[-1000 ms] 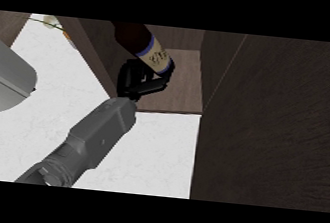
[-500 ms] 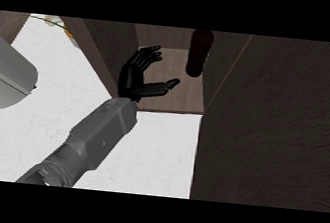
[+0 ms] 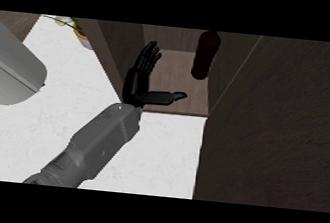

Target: Pick up the wine, place it into the cabinet and close the cabinet

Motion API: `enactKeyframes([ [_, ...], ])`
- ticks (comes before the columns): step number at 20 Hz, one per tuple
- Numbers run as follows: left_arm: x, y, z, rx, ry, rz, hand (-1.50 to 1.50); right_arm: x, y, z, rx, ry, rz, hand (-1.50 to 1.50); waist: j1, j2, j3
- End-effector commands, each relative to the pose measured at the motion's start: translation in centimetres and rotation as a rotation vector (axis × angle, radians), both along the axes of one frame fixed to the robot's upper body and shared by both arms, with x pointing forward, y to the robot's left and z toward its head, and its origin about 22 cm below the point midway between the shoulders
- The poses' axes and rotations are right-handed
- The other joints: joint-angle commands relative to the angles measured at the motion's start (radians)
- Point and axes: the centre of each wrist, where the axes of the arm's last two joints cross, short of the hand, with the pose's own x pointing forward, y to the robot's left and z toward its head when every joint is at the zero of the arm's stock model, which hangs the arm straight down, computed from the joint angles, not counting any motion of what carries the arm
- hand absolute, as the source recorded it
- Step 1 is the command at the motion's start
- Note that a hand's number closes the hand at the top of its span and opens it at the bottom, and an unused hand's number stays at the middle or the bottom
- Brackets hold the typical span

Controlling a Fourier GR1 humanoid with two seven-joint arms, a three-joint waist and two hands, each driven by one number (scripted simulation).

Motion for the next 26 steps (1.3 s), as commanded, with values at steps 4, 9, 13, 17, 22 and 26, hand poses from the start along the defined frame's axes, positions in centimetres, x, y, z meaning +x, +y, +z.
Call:
enactKeyframes([
  [4, -2.1, 2.1, 0.9, 0.029, -0.049, -0.052, -1.5, -0.5, -0.8, 1.1, -0.009, 0.001, -0.008, -1.5, 0.037, -0.022, 0.01],
  [9, -6.0, 1.9, 2.9, 0.025, -0.022, -0.166, -1.5, -0.3, -0.3, -0.5, 0.007, 0.003, -0.013, -1.5, 0.045, -0.023, 0.011],
  [13, -10.5, 2.2, 4.5, 0.004, -0.035, -0.202, -1.5, -0.7, -0.2, -0.5, 0.007, 0.005, -0.008, -1.5, 0.035, -0.019, 0.01],
  [17, -13.7, 4.8, 7.3, 0.015, -0.05, -0.194, -1.5, -1.4, 0.6, 1.4, -0.017, -0.012, -0.004, -1.5, 0.028, -0.016, 0.009],
  [22, -16.5, 4.8, 9.5, -0.026, -0.069, -0.158, -1.5, -1.0, 0.1, 0.9, -0.06, -0.004, 0.038, -1.5, 0.014, -0.011, 0.009],
  [26, -18.3, 7.7, 10.2, 0.011, -0.076, -0.153, -1.5, -0.5, 0.8, 1.4, -0.179, 0.006, 0.101, 1.5, 0.022, -0.012, 0.009],
])
